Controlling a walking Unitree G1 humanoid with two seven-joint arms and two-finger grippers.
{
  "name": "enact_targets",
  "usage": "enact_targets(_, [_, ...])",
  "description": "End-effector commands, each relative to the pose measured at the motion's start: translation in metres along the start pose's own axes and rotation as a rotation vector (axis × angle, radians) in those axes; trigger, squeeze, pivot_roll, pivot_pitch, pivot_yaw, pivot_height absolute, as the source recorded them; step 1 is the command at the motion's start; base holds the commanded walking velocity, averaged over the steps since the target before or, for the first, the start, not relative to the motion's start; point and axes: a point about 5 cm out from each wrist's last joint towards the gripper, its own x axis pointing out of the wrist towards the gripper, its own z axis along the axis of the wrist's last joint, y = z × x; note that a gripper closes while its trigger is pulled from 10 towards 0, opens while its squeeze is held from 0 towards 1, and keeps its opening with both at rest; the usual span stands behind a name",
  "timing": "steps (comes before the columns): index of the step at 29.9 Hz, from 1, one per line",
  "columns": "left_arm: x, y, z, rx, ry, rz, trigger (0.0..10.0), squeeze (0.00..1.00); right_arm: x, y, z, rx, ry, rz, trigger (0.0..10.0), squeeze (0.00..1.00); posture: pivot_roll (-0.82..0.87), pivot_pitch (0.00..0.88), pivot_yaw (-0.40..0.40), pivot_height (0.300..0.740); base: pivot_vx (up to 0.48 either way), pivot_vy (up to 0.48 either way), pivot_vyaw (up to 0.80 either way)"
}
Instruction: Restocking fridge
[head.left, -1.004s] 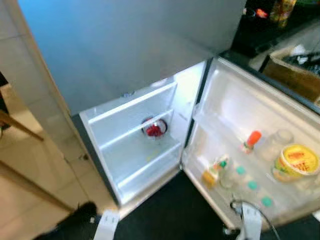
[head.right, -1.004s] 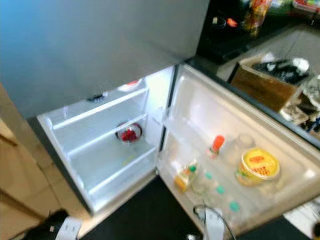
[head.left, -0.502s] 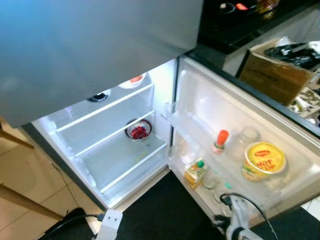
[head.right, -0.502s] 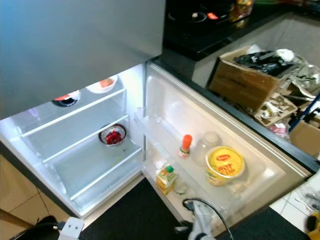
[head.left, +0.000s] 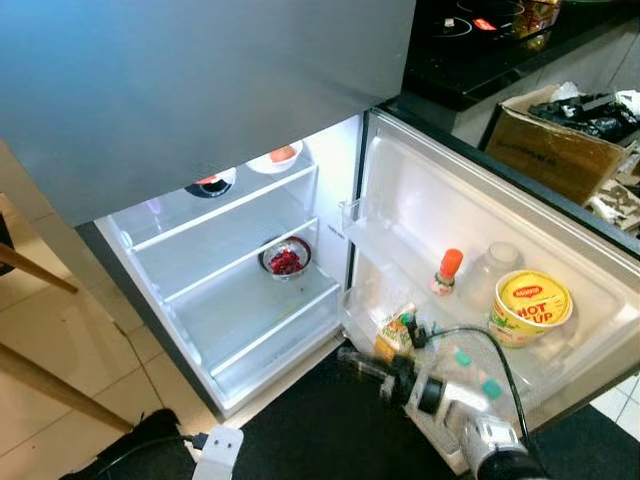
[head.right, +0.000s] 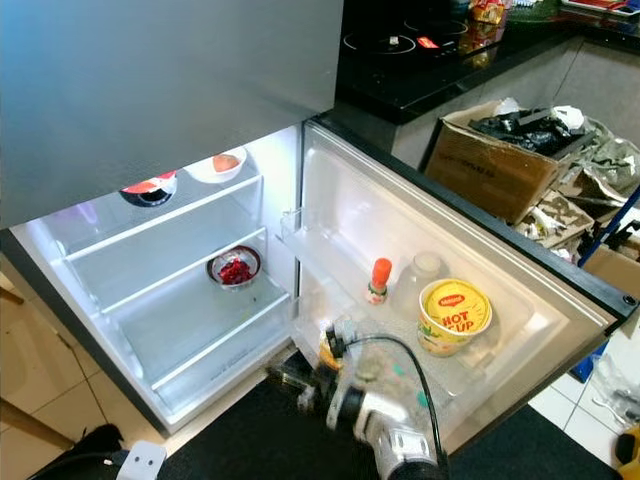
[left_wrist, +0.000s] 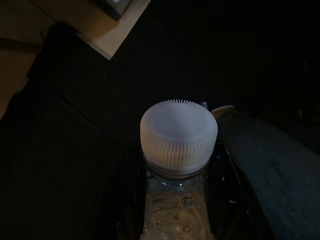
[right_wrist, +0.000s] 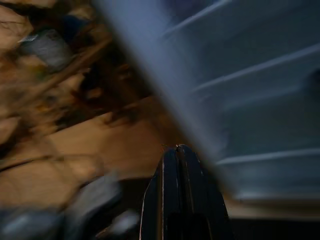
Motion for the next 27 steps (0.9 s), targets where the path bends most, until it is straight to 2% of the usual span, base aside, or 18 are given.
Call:
enact_targets(1, [0.000,-0.004,-0.003,-0.003,0.012,-0.012,10.0,0.00,-0.003,-0.009,0.006,-0.052,-0.014,-0.092,10.0,0.00,-0.08,0.110,-0.021,0.740,0.000,0.000,0.00])
enact_targets(2, [0.000,-0.004,-0.003,-0.003,0.012,-0.012,10.0,0.00,-0.003,-0.009,0.006,-0.052,-0.014,-0.092,10.0,0.00,-0.08,0.110,-0.021,0.740,0.000,0.000,0.00])
enact_targets(4, [0.000,-0.005,-0.004,-0.005,0.013,-0.012,10.0,0.00,-0.006,-0.025,0.017,-0.105,0.024,-0.230,10.0,0.00,-0.08,0.110,-0.021,0.740,0.000,0.000,0.00])
enact_targets(7, [0.000,-0.005,-0.005,-0.006,0.015,-0.012,10.0,0.00,-0.010,-0.032,0.020,-0.127,0.047,-0.288,10.0,0.00,-0.08,0.109,-0.023,0.740,0.000,0.000,0.00])
enact_targets(9, [-0.001,-0.005,-0.006,-0.010,0.017,-0.010,10.0,0.00,-0.022,-0.044,0.026,-0.138,0.093,-0.374,10.0,0.00,-0.08,0.109,-0.026,0.740,0.000,0.000,0.00])
enact_targets(13, [-0.001,-0.005,-0.006,-0.013,0.019,-0.010,10.0,0.00,-0.034,-0.052,0.029,-0.155,0.137,-0.441,10.0,0.00,-0.08,0.111,-0.026,0.740,0.000,0.000,0.00])
enact_targets(14, [-0.001,-0.005,-0.007,-0.013,0.019,-0.011,10.0,0.00,-0.041,-0.058,0.031,-0.170,0.153,-0.501,10.0,0.00,-0.08,0.110,-0.027,0.740,0.000,0.000,0.00])
enact_targets(15, [-0.001,-0.006,-0.007,-0.014,0.020,-0.012,10.0,0.00,-0.049,-0.066,0.035,-0.187,0.152,-0.598,10.0,0.00,-0.08,0.110,-0.027,0.740,0.000,0.000,0.00])
enact_targets(16, [-0.001,-0.006,-0.007,-0.014,0.020,-0.012,10.0,0.00,-0.049,-0.066,0.035,-0.187,0.152,-0.598,10.0,0.00,-0.08,0.110,-0.027,0.740,0.000,0.000,0.00])
enact_targets(20, [-0.001,-0.007,-0.007,-0.015,0.019,-0.015,10.0,0.00,-0.066,-0.080,0.052,-0.201,0.058,-0.781,10.0,0.00,-0.08,0.110,-0.027,0.740,0.000,0.000,0.00])
enact_targets(23, [-0.001,-0.007,-0.006,-0.014,0.018,-0.016,10.0,0.00,-0.071,-0.084,0.056,-0.180,0.015,-0.821,10.0,0.00,-0.08,0.110,-0.027,0.740,0.000,0.000,0.00])
enact_targets(27, [-0.001,-0.006,-0.006,-0.014,0.018,-0.015,10.0,0.00,-0.073,-0.083,0.052,-0.166,0.030,-0.821,10.0,0.00,-0.08,0.109,-0.028,0.740,0.000,0.000,0.00])
